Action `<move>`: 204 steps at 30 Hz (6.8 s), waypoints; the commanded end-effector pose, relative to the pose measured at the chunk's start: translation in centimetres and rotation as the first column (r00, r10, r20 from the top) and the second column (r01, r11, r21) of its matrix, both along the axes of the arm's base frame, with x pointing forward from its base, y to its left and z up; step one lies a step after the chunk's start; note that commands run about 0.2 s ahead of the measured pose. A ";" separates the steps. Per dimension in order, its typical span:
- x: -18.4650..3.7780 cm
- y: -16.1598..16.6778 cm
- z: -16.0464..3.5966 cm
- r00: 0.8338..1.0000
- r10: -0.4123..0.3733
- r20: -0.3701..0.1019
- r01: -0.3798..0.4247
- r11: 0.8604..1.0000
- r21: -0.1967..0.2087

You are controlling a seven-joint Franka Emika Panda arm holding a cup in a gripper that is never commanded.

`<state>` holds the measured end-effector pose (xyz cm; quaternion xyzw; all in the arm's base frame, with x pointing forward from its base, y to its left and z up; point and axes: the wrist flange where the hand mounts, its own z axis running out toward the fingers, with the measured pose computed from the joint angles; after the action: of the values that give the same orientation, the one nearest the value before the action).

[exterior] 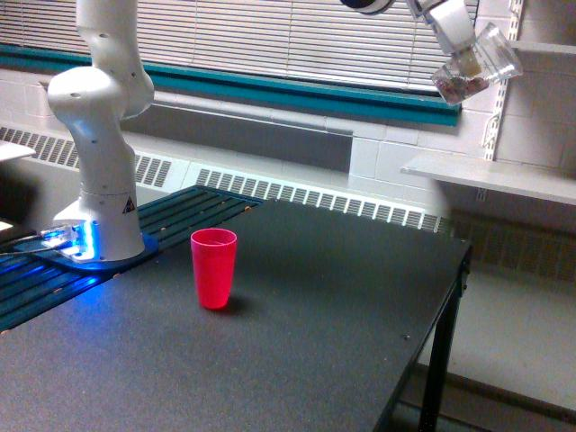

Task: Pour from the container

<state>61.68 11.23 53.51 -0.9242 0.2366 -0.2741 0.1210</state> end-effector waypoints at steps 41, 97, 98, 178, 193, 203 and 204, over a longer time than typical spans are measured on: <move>-12.1 -6.5 -3.5 0.993 0.081 -0.088 -0.090 0.990 -0.104; -27.5 -7.0 -9.1 0.935 -0.145 -0.324 0.126 0.989 -0.080; -27.6 -7.0 -9.1 0.932 -0.149 -0.329 0.130 0.988 -0.079; -35.3 -13.7 -14.0 0.804 -0.206 -0.558 0.180 0.978 -0.102; -35.2 -15.2 -14.8 0.784 -0.187 -0.592 0.152 0.982 -0.110; -35.7 -15.4 -15.1 0.765 -0.171 -0.622 0.132 0.985 -0.108; -35.7 -15.5 -15.1 0.763 -0.169 -0.623 0.129 0.986 -0.109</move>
<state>26.42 -3.98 39.12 -0.9389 0.3434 0.0208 -0.0108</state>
